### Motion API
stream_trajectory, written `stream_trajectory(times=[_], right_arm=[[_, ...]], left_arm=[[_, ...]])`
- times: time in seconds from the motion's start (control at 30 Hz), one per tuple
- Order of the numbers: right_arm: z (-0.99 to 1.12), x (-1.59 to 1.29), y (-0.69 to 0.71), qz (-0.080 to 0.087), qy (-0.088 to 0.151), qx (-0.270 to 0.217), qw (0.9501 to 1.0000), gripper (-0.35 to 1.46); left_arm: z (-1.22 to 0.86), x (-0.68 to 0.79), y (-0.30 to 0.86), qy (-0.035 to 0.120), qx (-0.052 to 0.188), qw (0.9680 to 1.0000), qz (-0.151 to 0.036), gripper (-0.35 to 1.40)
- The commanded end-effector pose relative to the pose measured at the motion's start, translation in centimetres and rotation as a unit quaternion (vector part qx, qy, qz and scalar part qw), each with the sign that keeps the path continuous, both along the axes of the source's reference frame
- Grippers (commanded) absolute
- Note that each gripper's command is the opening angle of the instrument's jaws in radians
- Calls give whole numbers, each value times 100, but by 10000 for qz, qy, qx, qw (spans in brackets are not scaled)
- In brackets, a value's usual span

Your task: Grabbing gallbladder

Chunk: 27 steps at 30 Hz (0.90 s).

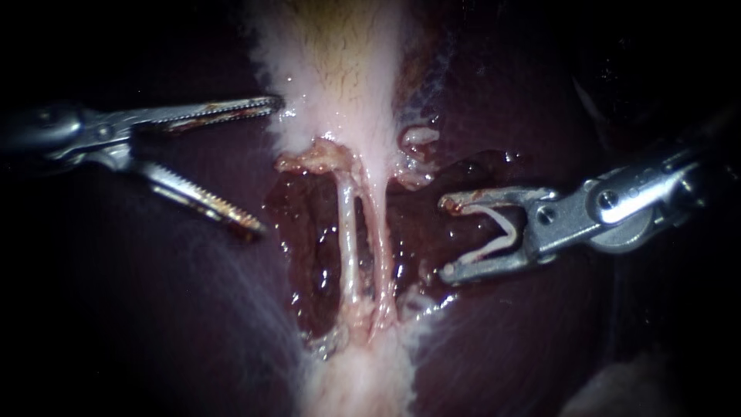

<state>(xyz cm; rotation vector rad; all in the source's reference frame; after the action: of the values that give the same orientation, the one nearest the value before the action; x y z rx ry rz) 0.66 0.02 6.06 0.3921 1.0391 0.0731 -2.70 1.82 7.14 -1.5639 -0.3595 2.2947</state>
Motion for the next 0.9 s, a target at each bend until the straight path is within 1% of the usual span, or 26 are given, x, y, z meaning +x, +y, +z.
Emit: stream_trajectory(times=[0.03,0.07,0.13,0.17,0.23,0.3,0.4,0.47,0.53,0.67,0.9], right_arm=[[1,0,0,2,-5,-1,10000,50],[1,0,-1,2,-5,-1,10000,50],[1,1,-1,2,-5,-2,10000,50],[1,1,-1,2,-5,-2,10000,50],[1,1,-1,2,-5,-2,10000,50],[1,1,-1,2,-5,-2,10000,50],[1,1,-1,2,-5,-2,10000,50],[1,1,-1,2,-5,-2,10000,50],[1,1,-1,2,-5,-2,10000,50],[1,0,-1,1,-5,-2,10000,50],[1,0,-1,1,-5,-2,10000,50]], left_arm=[[9,-5,3,41,-6,10000,-9,108],[13,-7,4,58,-8,10000,-7,106],[28,-12,6,123,-20,9999,12,101],[31,-12,5,139,-24,9999,18,99],[41,-13,1,223,-62,9997,78,96],[45,-14,-2,267,-40,9996,86,89],[45,-14,-4,298,-13,9995,83,81],[43,-14,-5,299,15,9995,67,71],[42,-13,-6,343,45,9994,69,61],[40,-8,-7,468,73,9989,-32,31],[36,-3,-5,567,87,9982,-162,-5]])
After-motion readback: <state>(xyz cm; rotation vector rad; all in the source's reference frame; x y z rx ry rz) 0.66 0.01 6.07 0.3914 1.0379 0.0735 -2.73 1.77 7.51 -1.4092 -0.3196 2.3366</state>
